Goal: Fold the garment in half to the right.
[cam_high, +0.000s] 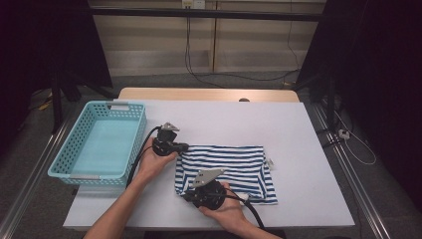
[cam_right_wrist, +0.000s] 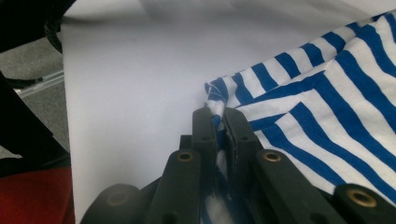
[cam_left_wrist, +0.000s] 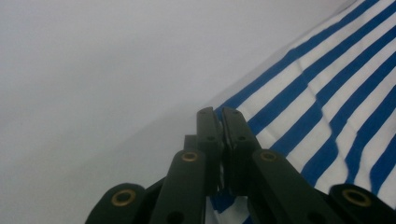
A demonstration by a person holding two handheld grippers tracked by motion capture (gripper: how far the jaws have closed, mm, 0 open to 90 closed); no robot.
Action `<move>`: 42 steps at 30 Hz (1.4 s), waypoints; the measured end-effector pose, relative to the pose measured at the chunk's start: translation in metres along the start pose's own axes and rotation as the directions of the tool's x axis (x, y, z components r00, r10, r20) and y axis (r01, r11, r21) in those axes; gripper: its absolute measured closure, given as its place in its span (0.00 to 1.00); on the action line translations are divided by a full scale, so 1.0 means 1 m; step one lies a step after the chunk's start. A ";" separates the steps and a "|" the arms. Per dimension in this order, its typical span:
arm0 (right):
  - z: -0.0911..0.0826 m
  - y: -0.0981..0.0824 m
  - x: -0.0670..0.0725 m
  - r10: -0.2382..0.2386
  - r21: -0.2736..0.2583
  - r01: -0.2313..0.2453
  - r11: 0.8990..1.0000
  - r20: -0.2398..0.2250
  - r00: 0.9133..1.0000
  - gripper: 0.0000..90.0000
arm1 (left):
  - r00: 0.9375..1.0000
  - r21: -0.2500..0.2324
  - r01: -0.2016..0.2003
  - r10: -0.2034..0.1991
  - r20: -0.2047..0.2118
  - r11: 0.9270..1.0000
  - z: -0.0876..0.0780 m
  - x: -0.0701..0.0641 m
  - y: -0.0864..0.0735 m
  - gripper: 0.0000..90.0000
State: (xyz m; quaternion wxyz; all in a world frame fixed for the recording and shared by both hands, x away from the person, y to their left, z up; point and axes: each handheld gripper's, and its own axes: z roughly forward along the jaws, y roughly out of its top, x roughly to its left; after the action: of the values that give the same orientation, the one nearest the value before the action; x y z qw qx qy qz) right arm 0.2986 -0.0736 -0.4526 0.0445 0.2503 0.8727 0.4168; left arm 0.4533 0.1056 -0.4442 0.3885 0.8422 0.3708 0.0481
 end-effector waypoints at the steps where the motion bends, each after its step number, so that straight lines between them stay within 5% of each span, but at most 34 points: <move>1: -0.001 0.000 -0.001 -0.001 -0.007 0.001 1.000 -0.001 1.000 0.94 | 1.000 -0.008 0.009 -0.009 -0.008 1.000 -0.002 0.003 0.000 0.97; 5: -0.006 0.002 -0.001 0.006 -0.024 -0.006 1.000 -0.007 1.000 0.94 | 0.998 -0.024 0.057 -0.057 0.016 0.998 -0.006 0.007 -0.001 0.97; 10: -0.011 0.005 -0.001 0.016 -0.050 -0.017 0.999 -0.019 1.000 0.94 | 1.000 -0.034 0.026 -0.026 0.005 0.999 -0.011 0.007 0.001 0.97; 12: -0.012 0.005 -0.002 0.018 -0.061 -0.019 0.998 -0.020 1.000 0.94 | 0.998 -0.067 0.066 -0.065 0.015 0.996 -0.011 0.005 0.002 0.97; 13: -0.013 0.005 -0.002 0.021 -0.065 -0.023 0.998 -0.023 1.000 0.94 | 1.000 -0.054 0.025 -0.025 0.011 0.998 -0.013 0.007 0.002 0.97; 14: -0.014 0.005 -0.002 0.026 -0.066 -0.028 0.997 -0.022 0.999 0.94 | 0.999 -0.057 0.030 -0.029 0.014 0.998 -0.014 0.007 0.002 0.97; 15: -0.014 0.006 -0.002 0.023 -0.071 -0.024 0.997 -0.018 1.000 0.94 | 0.996 -0.085 0.082 -0.080 0.026 0.993 -0.013 0.004 0.002 0.97; 17: -0.015 0.006 -0.002 0.016 -0.079 -0.018 0.997 -0.021 1.000 0.94 | 0.999 -0.076 0.045 -0.044 0.019 0.996 -0.017 0.008 0.003 0.97; 18: -0.015 0.007 -0.002 0.021 -0.081 -0.023 0.996 -0.023 1.000 0.94 | 0.994 -0.095 0.103 -0.100 0.033 0.990 -0.016 0.005 0.003 0.97; 19: -0.016 0.007 -0.002 0.023 -0.083 -0.025 0.996 -0.027 0.999 0.94 | 0.998 -0.088 0.067 -0.065 0.023 0.994 -0.018 0.008 0.004 0.97; 22: -0.017 0.010 -0.001 0.026 -0.097 -0.029 0.995 -0.028 0.999 0.94 | 0.990 -0.117 0.138 -0.132 0.053 0.984 -0.022 0.006 0.005 0.97; 23: -0.018 0.011 -0.001 0.027 -0.100 -0.030 0.995 -0.031 0.999 0.94 | 0.995 -0.126 0.098 -0.094 0.037 0.987 -0.024 0.008 0.006 0.97; 32: -0.027 0.019 -0.001 0.034 -0.144 -0.039 0.989 -0.039 0.999 0.94 | 0.991 -0.171 0.133 -0.126 0.053 0.976 -0.035 0.007 0.012 0.97; 38: -0.031 0.024 0.000 0.038 -0.165 -0.045 0.985 -0.044 0.998 0.94 | 0.993 -0.174 0.116 -0.110 0.044 0.978 -0.042 0.007 0.016 0.97; 42: -0.032 0.026 0.000 0.026 -0.173 -0.033 0.984 -0.040 0.999 0.94 | 0.993 -0.201 0.118 -0.113 0.039 0.972 -0.047 0.008 0.019 0.97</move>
State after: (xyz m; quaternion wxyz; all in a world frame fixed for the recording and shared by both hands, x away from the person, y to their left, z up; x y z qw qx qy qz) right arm 0.2994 -0.0824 -0.4121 0.0436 0.2505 0.8300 0.4964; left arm 0.4525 0.1319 -0.3998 0.4798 0.7756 0.4070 0.0514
